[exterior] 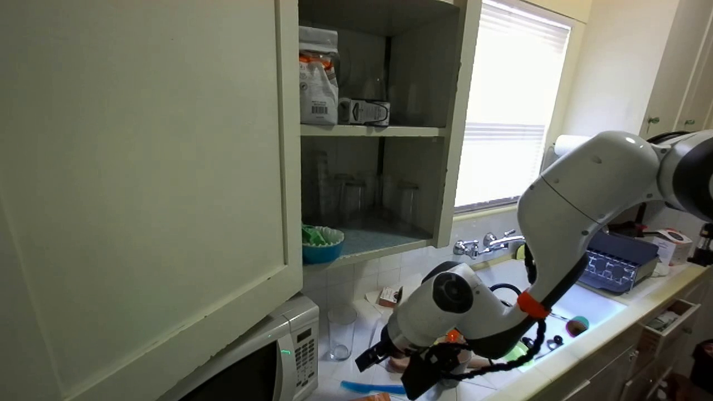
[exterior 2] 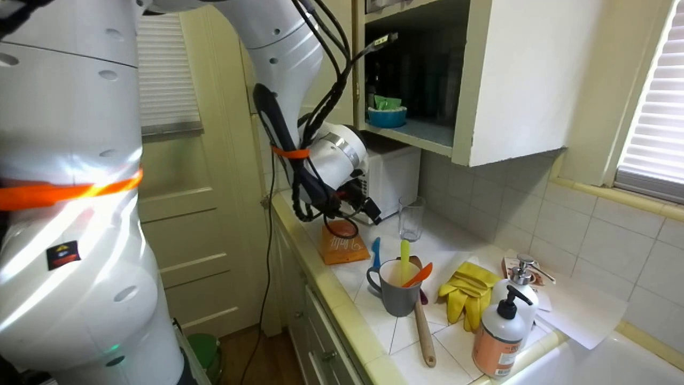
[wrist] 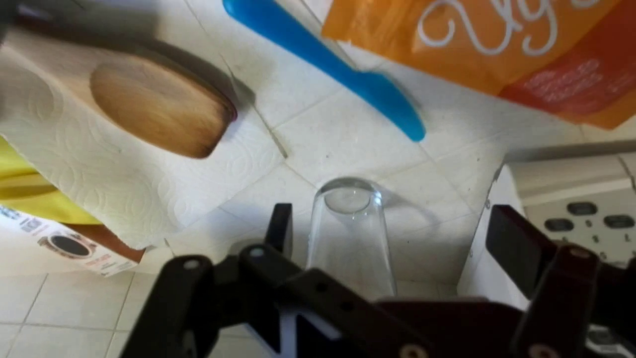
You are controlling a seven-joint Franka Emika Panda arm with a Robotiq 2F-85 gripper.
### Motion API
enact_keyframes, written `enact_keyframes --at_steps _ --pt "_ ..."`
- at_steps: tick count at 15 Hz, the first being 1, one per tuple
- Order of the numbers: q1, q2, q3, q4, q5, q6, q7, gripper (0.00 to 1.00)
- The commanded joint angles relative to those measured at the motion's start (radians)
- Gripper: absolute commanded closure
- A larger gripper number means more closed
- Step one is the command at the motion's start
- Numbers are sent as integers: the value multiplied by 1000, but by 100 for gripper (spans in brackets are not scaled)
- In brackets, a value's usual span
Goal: Remove one cup from the cabinet
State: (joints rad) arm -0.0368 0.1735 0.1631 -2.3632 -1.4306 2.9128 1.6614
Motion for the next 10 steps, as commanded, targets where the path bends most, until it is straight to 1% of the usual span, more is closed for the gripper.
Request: enact_keyframes --at_steps 1,3,4,6,7,8,10 --pt "10 -106 -38 -211 208 76 -267 0" --pt "25 -127 -38 -288 330 56 -403 0" --pt "-39 -123 42 -310 397 27 -474 0" --pt "-48 -130 83 -336 545 -23 -612 0" --pt "-19 -85 32 -284 418 19 -480 0" --pt "-19 -86 40 -291 438 16 -503 0" --pt "-18 -86 38 -285 436 16 -500 0"
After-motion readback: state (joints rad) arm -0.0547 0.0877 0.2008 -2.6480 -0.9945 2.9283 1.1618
